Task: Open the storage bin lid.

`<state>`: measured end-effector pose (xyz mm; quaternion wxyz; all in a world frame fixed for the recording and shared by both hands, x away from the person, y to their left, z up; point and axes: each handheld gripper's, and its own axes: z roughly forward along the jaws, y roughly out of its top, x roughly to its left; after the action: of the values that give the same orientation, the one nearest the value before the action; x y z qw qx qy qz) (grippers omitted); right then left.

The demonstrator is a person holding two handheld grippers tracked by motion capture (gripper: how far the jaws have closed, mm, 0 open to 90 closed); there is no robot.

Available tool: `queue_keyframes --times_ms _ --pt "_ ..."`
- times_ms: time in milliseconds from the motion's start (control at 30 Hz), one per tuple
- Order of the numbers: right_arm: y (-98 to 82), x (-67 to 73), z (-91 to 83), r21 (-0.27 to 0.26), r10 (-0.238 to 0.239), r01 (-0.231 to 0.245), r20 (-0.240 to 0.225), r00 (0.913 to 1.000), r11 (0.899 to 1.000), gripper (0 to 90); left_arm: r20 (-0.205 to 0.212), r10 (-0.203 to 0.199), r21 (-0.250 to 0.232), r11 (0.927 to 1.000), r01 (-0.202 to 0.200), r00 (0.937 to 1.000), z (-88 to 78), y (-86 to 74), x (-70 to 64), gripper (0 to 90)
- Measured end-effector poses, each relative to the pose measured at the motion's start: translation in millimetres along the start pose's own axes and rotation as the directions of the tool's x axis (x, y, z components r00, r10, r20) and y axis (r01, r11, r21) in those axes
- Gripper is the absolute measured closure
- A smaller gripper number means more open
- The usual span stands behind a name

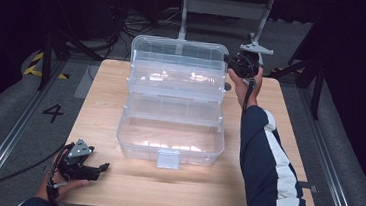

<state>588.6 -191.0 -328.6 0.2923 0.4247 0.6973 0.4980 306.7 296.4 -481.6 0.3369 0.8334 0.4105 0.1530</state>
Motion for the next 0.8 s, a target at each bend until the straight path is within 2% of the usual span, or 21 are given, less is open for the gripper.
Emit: queue_keyframes --times_ms 333,400,567,800 --pt "0.0 0.9 4.1 0.015 0.001 -0.001 0.015 0.9999 1.0 80.7 -0.003 0.005 0.0 1.0 -0.005 1.0 -0.2 0.1 0.2 16.4" --pt "-2.1 -0.2 7.9 0.025 -0.013 0.013 0.017 0.9998 1.0 79.8 -0.002 0.003 -0.001 1.0 -0.003 1.0 -0.1 0.0 0.1 16.4" --pt "-5.3 -2.6 13.8 0.036 0.007 -0.008 0.016 0.9999 0.999 79.5 -0.002 0.005 0.002 1.0 -0.005 1.0 -0.2 0.1 0.3 16.4" --pt "-9.1 -4.3 20.3 0.051 0.006 -0.008 0.031 0.9995 0.999 78.3 -0.003 0.008 0.001 1.0 -0.008 1.0 -0.2 0.2 0.5 16.3"
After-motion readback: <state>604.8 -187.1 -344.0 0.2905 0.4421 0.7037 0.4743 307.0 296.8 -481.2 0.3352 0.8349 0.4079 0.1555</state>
